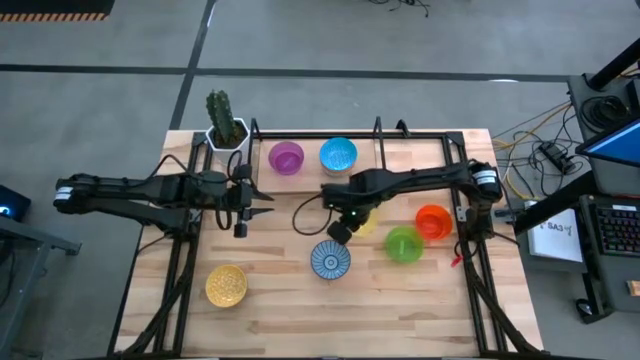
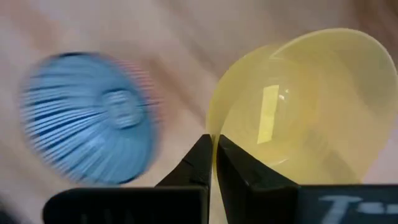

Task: Place and stack bowls onto a shelf
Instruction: Stack the yellow bowl on top of the violet bowl on the shelf

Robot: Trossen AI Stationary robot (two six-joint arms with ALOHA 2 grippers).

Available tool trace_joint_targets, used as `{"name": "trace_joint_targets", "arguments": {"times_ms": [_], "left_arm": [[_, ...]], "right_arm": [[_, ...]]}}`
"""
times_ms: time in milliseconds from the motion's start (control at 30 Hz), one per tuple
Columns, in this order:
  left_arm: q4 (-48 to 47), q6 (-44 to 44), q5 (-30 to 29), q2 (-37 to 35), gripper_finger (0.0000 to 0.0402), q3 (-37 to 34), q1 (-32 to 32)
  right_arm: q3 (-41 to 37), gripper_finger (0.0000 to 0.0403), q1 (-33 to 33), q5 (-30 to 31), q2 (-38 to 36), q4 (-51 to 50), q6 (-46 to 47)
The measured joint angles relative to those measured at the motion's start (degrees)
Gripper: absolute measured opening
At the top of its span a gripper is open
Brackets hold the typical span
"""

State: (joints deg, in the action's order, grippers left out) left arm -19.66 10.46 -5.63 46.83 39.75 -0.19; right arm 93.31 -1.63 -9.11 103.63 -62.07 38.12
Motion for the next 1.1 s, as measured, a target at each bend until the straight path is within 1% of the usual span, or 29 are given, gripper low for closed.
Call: {"name": "trace_joint_targets", "arguments": {"times_ms": [100,267,333,433,533,600,700,767,867,1100], "left_arm": [[0.0,0.1,-0.3,0.0,0.0098,0.0,0.0],[0.1,0.4,-5.2,0.0,0.0098,0.0,0.0],[0.1,0.4,-6.7,-0.2,0.0098,0.0,0.0],[0.9,0.0,-8.8,-1.3,0.0098,0.0,0.0],[2.1,-1.5,-11.6,-4.2,0.0098,0.0,0.0],[1.9,-2.7,-12.6,-7.0,0.0098,0.0,0.0],[2.1,-4.8,-13.5,-11.4,0.0098,0.0,0.0],[1.6,-5.8,-13.5,-14.1,0.0098,-0.2,0.0],[1.4,-7.1,-13.4,-17.5,0.0098,-1.1,0.0],[1.1,-5.6,-13.4,-25.8,0.0098,-4.3,0.0]], "right_arm": [[5.1,0.0009,1.1,-0.4,0.0,1.6,-7.3],[11.3,0.0009,0.8,0.3,0.0,10.3,-16.0],[13.2,0.0009,0.1,2.1,0.0,13.9,-19.8],[15.8,0.0009,-1.4,6.2,0.2,15.8,-25.4],[17.9,0.0009,-3.4,10.6,0.4,16.6,-30.2],[18.2,0.0009,-5.0,11.8,1.0,19.5,-32.9],[18.4,0.0009,-7.6,11.9,1.7,21.9,-36.7],[18.6,0.0009,-9.2,11.9,3.0,25.7,-38.4],[18.7,0.0009,-11.3,11.7,5.2,27.1,-40.5],[18.8,0.0009,-13.7,12.0,11.3,32.4,-44.8]]}}
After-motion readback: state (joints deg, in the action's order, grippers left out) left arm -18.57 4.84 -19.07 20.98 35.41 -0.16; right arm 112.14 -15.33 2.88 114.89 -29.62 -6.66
